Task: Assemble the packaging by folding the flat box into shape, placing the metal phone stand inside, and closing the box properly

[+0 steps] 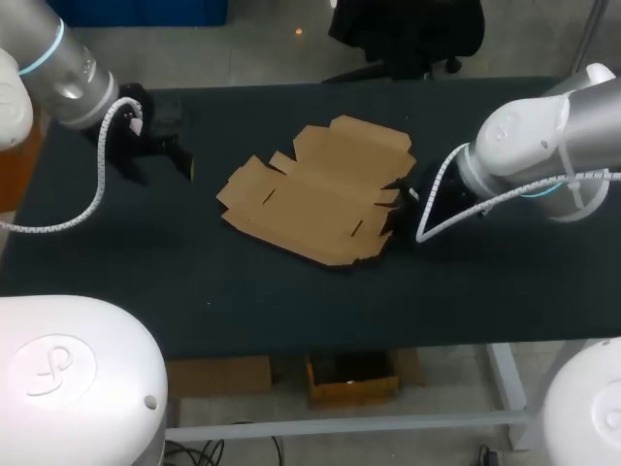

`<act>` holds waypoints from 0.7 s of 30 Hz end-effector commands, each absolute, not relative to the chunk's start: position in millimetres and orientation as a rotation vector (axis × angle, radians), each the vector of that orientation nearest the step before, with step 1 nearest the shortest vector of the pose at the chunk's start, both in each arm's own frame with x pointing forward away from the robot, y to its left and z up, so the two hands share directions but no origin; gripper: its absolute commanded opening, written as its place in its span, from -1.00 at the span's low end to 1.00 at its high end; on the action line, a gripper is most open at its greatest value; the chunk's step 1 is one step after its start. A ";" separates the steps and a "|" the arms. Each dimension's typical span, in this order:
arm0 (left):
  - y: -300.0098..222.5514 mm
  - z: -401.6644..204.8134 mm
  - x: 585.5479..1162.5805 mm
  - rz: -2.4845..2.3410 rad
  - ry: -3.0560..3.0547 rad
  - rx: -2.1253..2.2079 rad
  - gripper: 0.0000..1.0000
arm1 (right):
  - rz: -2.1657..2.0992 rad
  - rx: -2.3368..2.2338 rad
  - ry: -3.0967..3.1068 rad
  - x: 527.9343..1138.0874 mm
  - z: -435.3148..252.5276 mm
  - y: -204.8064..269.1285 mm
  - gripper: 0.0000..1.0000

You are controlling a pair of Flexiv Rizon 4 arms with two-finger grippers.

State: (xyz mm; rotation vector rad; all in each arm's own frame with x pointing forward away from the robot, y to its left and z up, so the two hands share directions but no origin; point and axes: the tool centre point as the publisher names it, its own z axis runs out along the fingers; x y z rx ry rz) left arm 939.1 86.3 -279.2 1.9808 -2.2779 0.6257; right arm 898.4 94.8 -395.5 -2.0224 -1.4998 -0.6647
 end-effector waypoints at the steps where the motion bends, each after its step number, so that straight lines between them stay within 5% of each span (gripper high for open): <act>1: 86.2 -279.0 939.9 0.617 -2.279 1.982 1.00 | -0.659 -1.952 -1.511 898.6 -391.7 76.7 -1.00; 21: 75.7 -274.9 937.2 0.599 -2.302 1.975 1.00 | -0.571 -1.663 -1.593 900.3 -389.1 57.5 -1.00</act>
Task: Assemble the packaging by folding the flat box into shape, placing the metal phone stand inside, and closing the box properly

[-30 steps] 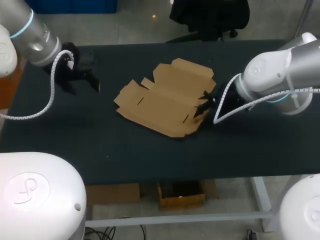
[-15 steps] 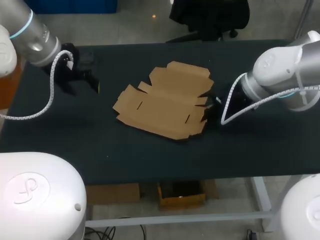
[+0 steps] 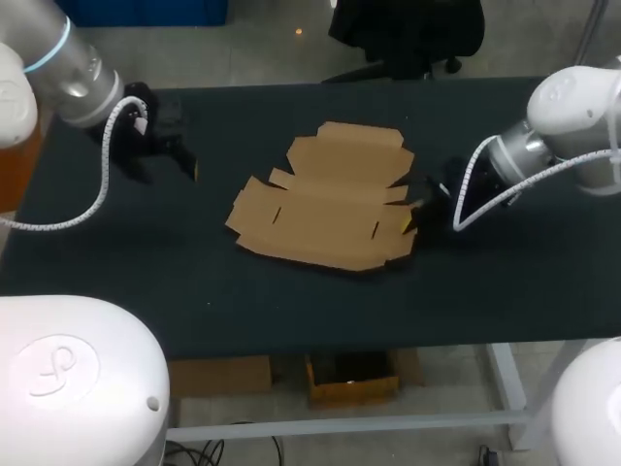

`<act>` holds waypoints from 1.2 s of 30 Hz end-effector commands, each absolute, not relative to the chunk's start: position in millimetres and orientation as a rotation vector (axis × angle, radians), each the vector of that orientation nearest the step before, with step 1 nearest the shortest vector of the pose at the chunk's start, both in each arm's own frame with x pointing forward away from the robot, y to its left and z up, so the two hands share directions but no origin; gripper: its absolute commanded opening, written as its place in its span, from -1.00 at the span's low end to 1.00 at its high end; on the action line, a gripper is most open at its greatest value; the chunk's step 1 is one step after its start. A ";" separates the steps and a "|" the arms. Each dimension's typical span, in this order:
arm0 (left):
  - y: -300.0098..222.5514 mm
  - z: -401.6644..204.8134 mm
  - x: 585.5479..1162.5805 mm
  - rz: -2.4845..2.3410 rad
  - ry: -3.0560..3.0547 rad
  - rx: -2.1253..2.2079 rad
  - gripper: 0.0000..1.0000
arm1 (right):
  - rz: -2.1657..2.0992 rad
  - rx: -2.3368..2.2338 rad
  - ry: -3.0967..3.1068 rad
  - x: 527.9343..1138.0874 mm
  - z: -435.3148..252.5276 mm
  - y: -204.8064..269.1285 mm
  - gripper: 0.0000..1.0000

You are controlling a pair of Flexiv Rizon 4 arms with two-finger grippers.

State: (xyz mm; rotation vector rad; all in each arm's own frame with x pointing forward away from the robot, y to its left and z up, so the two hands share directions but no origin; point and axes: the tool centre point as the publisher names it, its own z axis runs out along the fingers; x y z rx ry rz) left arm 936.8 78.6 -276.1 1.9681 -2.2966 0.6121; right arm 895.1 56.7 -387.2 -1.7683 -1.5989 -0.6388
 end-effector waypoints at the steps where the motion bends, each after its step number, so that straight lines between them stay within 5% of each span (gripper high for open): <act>1: 75.7 -274.6 937.0 0.598 -2.303 1.975 1.00 | -0.567 -1.667 -1.596 900.0 -388.5 57.5 -1.00; 15: 76.3 -274.2 934.9 0.598 -2.301 1.980 1.00 | -0.460 -1.608 -1.635 892.8 -392.2 47.5 -1.00; 17: 76.5 -274.2 934.4 0.598 -2.301 1.981 1.00 | -0.454 -1.610 -1.634 891.5 -393.1 45.1 0.02; 18: 76.6 -274.1 934.0 0.598 -2.301 1.981 1.00 | -0.448 -1.627 -1.632 890.4 -392.7 43.6 0.92; 19: 76.8 -274.0 933.6 0.597 -2.301 1.982 1.00 | -0.447 -1.627 -1.632 889.3 -391.9 41.7 1.00; 36: 76.6 -274.3 931.1 0.597 -2.303 1.977 1.00 | -0.435 -1.804 -1.686 891.9 -358.5 6.7 1.00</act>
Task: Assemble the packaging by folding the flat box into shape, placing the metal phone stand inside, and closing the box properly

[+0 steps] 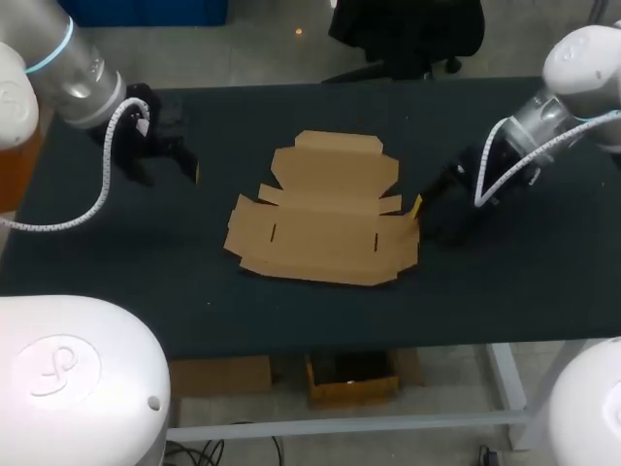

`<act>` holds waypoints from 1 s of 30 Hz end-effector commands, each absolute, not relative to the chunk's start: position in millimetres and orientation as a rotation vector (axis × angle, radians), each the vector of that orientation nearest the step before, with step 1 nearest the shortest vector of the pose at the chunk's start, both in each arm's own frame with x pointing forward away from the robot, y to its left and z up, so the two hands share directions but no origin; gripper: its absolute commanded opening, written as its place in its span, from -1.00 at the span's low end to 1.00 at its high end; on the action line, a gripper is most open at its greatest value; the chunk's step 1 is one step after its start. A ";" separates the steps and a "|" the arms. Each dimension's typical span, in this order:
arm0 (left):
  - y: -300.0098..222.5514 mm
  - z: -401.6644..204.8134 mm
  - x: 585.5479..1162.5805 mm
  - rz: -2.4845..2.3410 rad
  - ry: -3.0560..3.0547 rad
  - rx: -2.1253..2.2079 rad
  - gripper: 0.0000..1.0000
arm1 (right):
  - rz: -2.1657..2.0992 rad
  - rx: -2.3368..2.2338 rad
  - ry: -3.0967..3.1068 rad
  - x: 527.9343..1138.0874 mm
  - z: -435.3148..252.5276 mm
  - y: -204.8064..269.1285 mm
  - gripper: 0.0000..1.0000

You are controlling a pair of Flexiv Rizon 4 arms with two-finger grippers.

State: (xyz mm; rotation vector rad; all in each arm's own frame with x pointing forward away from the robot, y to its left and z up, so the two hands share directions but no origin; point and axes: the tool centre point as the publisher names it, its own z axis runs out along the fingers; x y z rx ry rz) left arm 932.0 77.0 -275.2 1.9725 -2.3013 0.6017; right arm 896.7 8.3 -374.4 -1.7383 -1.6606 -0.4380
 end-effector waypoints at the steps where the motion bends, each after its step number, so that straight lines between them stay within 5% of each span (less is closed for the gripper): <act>1: 76.8 -273.9 930.8 0.598 -2.303 1.978 1.00 | -0.430 -1.822 -1.685 894.6 -356.2 5.0 1.00; 29: 58.0 -278.4 891.1 0.551 -2.311 1.926 1.00 | -0.478 -1.929 -1.659 898.3 -352.6 14.1 1.00; 30: 58.0 -279.6 891.4 0.552 -2.310 1.925 1.00 | -0.486 -1.914 -1.658 899.1 -353.7 13.5 0.69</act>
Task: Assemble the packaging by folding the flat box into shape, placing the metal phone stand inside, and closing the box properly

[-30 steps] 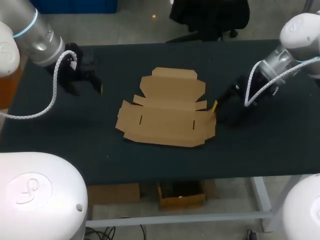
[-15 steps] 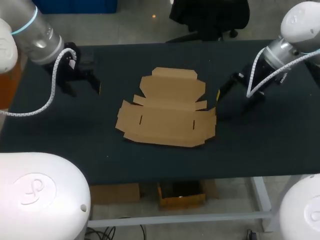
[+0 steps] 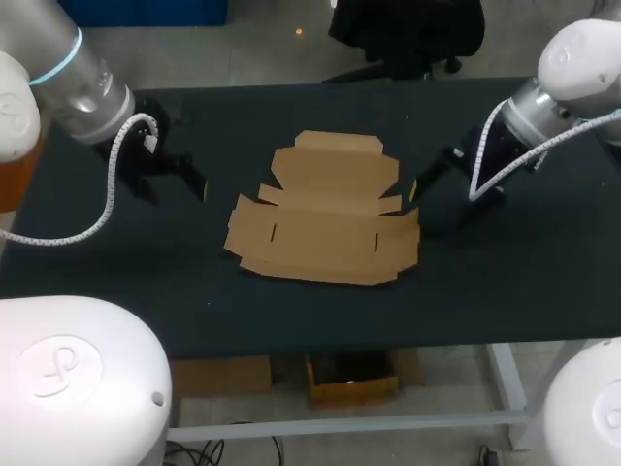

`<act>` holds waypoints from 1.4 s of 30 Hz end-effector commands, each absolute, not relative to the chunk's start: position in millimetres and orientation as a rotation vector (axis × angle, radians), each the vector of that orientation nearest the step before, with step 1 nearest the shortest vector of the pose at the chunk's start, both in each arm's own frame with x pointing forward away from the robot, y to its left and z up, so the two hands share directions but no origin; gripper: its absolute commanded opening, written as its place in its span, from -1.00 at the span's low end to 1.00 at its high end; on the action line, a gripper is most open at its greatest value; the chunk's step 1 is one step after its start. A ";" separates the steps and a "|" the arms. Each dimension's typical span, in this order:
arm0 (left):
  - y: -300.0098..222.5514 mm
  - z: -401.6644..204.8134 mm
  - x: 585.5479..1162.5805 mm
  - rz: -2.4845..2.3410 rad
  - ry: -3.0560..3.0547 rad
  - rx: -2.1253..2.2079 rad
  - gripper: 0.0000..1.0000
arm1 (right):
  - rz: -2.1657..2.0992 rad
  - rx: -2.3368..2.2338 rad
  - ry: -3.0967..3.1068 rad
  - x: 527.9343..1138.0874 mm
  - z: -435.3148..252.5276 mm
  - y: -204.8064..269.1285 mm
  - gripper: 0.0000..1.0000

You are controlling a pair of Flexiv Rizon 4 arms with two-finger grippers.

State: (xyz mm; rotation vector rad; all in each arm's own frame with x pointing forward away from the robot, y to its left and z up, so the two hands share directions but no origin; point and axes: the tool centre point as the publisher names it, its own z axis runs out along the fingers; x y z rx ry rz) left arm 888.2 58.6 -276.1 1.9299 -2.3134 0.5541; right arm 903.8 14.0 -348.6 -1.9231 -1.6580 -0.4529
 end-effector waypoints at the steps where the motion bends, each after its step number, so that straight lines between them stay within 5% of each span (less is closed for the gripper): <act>1: 58.1 -280.7 892.1 0.550 -2.306 1.923 1.00 | -0.481 -1.914 -1.660 900.9 -355.5 13.3 0.15; 3: 58.6 -282.1 893.4 0.550 -2.297 1.923 1.00 | -0.488 -1.909 -1.648 904.0 -359.7 12.5 -0.09; 26: 65.2 -277.1 902.2 0.554 -2.271 1.877 1.00 | -0.581 -1.787 -1.710 920.4 -389.0 40.6 -0.08; 32: 68.0 -278.3 902.5 0.550 -2.261 1.888 1.00 | -0.550 -1.773 -1.707 925.0 -395.2 48.2 -0.37; 37: 69.6 -278.9 903.2 0.546 -2.255 1.896 1.00 | -0.528 -1.771 -1.706 926.6 -400.3 52.2 -1.00; 42: 71.4 -279.2 903.7 0.544 -2.250 1.904 1.00 | -0.529 -1.725 -1.721 925.7 -402.2 50.7 -1.00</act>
